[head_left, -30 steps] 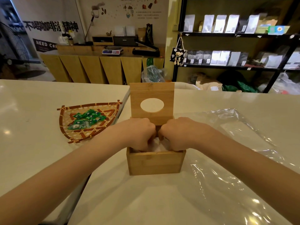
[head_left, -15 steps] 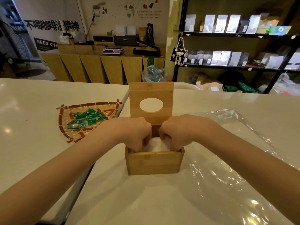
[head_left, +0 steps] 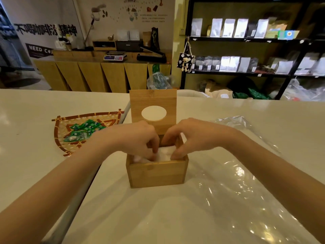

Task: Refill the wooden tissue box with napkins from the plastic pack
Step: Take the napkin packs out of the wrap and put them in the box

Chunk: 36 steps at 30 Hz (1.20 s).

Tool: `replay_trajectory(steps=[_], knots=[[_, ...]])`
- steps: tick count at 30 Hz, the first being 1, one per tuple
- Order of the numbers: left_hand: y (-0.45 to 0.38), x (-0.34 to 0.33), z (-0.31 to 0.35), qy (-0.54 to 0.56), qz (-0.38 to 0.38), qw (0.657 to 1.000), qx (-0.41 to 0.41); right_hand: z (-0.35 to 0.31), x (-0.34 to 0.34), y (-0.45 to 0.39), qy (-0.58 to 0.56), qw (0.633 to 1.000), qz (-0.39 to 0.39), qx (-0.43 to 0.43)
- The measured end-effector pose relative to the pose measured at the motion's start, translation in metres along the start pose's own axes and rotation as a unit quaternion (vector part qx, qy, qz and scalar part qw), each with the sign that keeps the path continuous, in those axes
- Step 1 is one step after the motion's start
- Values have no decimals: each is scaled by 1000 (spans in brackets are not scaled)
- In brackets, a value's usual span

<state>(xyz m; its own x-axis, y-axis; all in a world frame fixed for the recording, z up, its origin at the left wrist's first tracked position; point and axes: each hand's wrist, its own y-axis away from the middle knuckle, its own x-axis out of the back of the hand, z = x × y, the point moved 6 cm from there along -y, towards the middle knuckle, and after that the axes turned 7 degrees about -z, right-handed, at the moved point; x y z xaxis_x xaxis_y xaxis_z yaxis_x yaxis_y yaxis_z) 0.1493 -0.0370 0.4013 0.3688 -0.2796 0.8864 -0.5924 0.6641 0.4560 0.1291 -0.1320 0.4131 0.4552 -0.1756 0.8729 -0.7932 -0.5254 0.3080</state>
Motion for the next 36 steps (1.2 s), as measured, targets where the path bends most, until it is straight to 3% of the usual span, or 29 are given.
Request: replay_trajectory(steps=[3, 8, 19, 24, 31, 36], knots=[[17, 22, 32, 65, 93, 990, -82, 12, 17, 35, -170, 982, 80, 25], [13, 23, 109, 95, 154, 963, -202, 52, 17, 96, -211, 963, 163, -49], [-57, -46, 227, -27, 194, 955, -222, 119, -45, 230, -210, 907, 265, -250], [-60, -52, 244, -78, 327, 909, -245, 118, -68, 264, -229, 894, 271, -274], [-70, -56, 235, -144, 354, 897, -222, 104, -95, 264, -265, 898, 240, -256], [-70, -40, 222, -101, 380, 901, -183, 87, -119, 239, -202, 940, 180, -208]])
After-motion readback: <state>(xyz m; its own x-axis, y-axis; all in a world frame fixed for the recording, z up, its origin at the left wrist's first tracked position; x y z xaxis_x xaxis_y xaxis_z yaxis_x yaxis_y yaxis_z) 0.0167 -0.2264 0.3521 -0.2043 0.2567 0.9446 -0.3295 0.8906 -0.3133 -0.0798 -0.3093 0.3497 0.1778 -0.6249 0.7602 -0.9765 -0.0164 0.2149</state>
